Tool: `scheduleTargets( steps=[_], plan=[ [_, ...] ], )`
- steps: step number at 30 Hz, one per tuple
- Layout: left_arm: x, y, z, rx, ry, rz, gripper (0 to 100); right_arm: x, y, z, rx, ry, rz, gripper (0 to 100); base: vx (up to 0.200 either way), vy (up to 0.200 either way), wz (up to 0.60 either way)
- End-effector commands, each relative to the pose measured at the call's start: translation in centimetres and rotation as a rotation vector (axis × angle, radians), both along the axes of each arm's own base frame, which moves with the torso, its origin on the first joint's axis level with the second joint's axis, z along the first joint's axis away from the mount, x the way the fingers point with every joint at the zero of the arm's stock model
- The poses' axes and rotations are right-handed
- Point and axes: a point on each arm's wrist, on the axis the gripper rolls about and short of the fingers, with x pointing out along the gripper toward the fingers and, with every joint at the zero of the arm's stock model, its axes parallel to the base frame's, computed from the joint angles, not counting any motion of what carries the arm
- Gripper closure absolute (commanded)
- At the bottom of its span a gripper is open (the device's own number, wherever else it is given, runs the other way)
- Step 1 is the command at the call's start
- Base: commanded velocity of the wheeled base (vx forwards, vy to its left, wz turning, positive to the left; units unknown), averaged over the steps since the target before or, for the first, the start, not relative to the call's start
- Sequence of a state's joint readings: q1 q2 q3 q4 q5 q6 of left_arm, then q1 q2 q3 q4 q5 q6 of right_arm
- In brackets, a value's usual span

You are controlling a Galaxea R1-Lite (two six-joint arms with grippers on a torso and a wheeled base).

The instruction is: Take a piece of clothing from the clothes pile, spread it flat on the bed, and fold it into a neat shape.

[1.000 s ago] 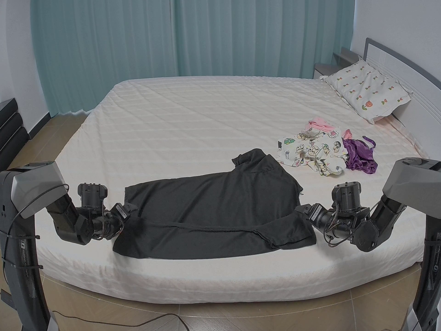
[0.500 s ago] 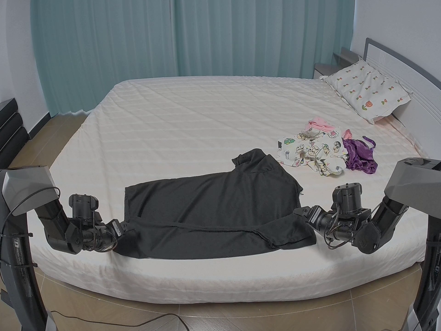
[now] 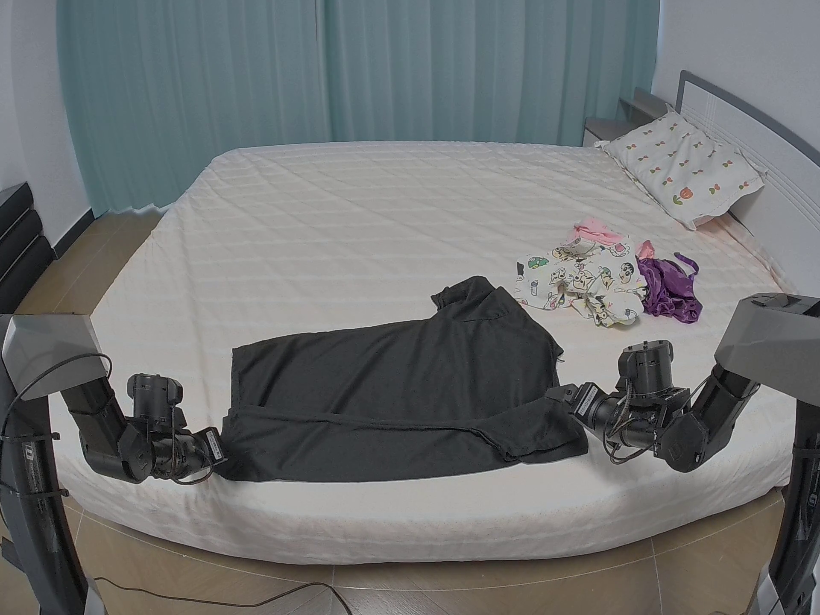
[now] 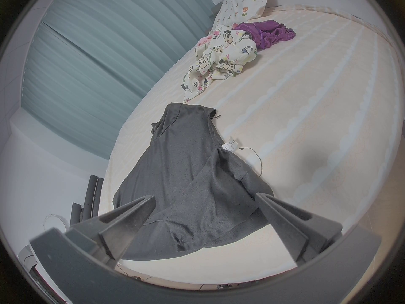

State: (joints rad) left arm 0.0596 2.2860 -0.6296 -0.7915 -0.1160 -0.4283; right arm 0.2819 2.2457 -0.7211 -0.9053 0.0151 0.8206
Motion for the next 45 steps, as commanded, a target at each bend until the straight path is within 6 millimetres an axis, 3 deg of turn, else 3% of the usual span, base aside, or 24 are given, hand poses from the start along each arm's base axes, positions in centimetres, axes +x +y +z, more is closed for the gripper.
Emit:
scheduleTargets(
  steps=[1, 13, 14, 21, 28, 45],
  plan=[
    [-0.4, 0.0, -0.3, 0.032, 0.02, 0.003, 100, 0.0, 0.0, -0.1, 0.0, 0.002, 0.001, 0, 0.0, 0.0, 0.0],
    [-0.6, 0.4, -0.2, 0.03, 0.037, 0.015, 100, 0.0, 0.0, -0.1, -0.001, 0.003, 0.001, 0, 0.0, 0.0, 0.0],
    [-0.6, 0.4, -0.2, 0.026, 0.036, 0.016, 0, 0.0, 0.0, -0.1, -0.001, 0.003, 0.001, 0, 0.0, 0.0, 0.0],
    [-0.2, 0.7, 0.9, 0.009, -0.01, 0.032, 0, 0.1, -0.2, 0.7, 0.01, -0.022, -0.002, 0, 0.0, 0.0, 0.0],
    [0.7, 1.0, 4.4, -0.181, -0.119, 0.127, 0, 0.5, -0.7, 1.7, 0.026, -0.053, -0.022, 0, 0.0, 0.0, 0.0],
    [1.0, 1.0, 4.3, -0.199, -0.114, 0.139, 0, 0.3, -0.8, 0.4, 0.036, -0.007, 0.018, 0, 0.176, 0.0, 0.0]
  ],
)
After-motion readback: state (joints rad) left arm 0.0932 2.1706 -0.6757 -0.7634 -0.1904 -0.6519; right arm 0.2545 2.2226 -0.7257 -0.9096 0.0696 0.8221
